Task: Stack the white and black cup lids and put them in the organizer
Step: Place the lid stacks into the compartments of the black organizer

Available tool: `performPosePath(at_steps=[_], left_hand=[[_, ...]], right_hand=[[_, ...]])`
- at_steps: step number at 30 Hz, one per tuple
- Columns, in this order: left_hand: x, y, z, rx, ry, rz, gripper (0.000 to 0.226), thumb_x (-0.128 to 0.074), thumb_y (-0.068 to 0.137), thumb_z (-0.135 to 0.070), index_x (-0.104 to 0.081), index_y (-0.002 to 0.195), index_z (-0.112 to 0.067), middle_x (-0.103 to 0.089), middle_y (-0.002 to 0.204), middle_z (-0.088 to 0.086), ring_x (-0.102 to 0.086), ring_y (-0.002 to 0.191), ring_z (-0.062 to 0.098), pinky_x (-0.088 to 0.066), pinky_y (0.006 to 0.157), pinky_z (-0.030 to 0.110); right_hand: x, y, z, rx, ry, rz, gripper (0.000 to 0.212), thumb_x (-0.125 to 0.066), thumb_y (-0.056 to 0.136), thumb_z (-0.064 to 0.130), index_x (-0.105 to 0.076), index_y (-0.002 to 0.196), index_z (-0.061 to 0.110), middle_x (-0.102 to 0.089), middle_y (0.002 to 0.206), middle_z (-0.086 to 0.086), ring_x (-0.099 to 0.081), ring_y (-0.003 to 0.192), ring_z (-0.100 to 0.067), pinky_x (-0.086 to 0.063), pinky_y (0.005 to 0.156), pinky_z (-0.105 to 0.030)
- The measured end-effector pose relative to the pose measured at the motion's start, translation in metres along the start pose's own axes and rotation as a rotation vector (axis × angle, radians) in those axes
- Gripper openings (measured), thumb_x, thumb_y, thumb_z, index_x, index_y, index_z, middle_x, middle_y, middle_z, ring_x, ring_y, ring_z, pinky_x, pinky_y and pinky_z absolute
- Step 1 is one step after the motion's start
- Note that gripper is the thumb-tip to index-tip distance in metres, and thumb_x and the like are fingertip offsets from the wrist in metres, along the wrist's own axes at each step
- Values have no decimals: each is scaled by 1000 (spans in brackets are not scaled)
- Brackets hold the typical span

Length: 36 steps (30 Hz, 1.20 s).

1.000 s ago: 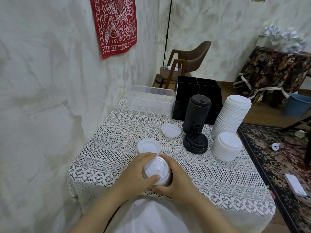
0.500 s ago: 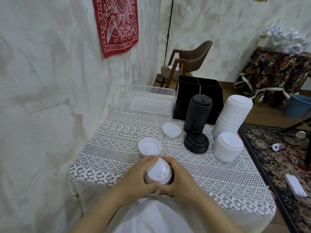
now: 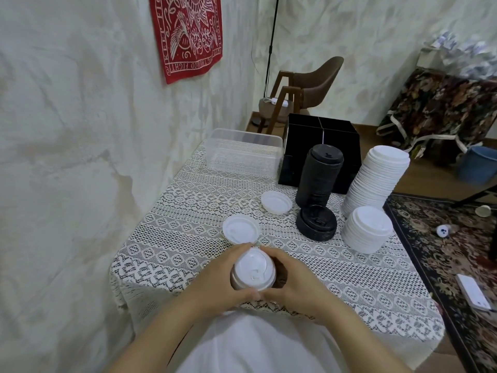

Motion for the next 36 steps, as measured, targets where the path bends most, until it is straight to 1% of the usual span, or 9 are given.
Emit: performPosePath(at_steps=[3,6,11,15,21,23,26,31,36], left_hand=[[0,0,-1,-4,13,-6,91,-82,72,-40,-28,145,-40,-29,133,-36,-31,124,-10,-23,99,5],[-1,0,-2,0,15,-2,86,-82,72,-36,-29,141,-41,-29,123,-41,-34,113,-18,-20,86,-8],[0,0,-3,-8,42,-24,85,-79,72,-38,-31,142,-39,-31,123,-39,-35,116,-13,-21,88,-3],[0,-1,-4,-8,48,-27,87,-79,73,-40,-30,144,-37,-34,134,-31,-35,122,-9,-25,96,7],[1,-2,-4,-3,48,-26,83,-79,73,-38,-33,141,-39,-30,121,-41,-33,111,-17,-21,84,-8],[1,-2,-3,-6,56,-30,84,-79,73,-40,-32,143,-38,-30,124,-40,-32,113,-16,-23,87,-3],[0,-2,-3,0,65,-22,86,-78,74,-42,-29,144,-39,-30,131,-35,-32,117,-12,-26,93,9],[-1,-2,-2,0,74,-17,87,-77,74,-42,-27,145,-40,-27,137,-34,-30,121,-12,-24,96,10],[-2,-2,-1,7,61,-13,86,-77,74,-43,-26,144,-42,-27,134,-35,-33,122,-9,-25,98,12]], right_hand=[[6,2,7,3,-119,54,79,-89,67,31,-46,133,39,-60,118,25,-56,110,9,-46,98,-19],[21,13,14,19,-140,156,54,-78,79,21,-57,127,34,-63,119,20,-60,108,3,-50,97,-25],[40,56,22,126,-323,-103,32,-60,95,15,-62,126,24,-54,134,4,-53,121,-11,-43,105,-32],[25,85,19,202,-566,-10,33,-64,93,10,-65,124,19,-41,147,-7,-36,137,-22,-29,109,-28],[21,87,26,278,-578,-11,14,-63,94,18,-70,104,12,-46,145,-4,-38,136,-20,-31,108,-30],[30,80,29,231,-496,-75,15,-57,97,22,-64,108,15,-57,133,1,-51,120,-14,-41,101,-32],[45,67,33,178,-363,-166,8,-49,99,20,-56,100,23,-64,89,3,-55,69,-9,-45,64,-31],[69,49,29,97,-39,-345,20,-45,99,9,-62,89,15,-58,81,4,-49,71,-9,-38,63,-23],[67,36,5,-182,37,-123,30,-41,102,14,-62,82,7,-39,55,5,-33,48,-10,-26,47,-22]])
Point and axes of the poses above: each hand's wrist, its own y-axis towards the middle knuckle, its own x-axis out of the back of the hand, z = x × y, the point moved 4 cm from there along y, towards the middle knuckle
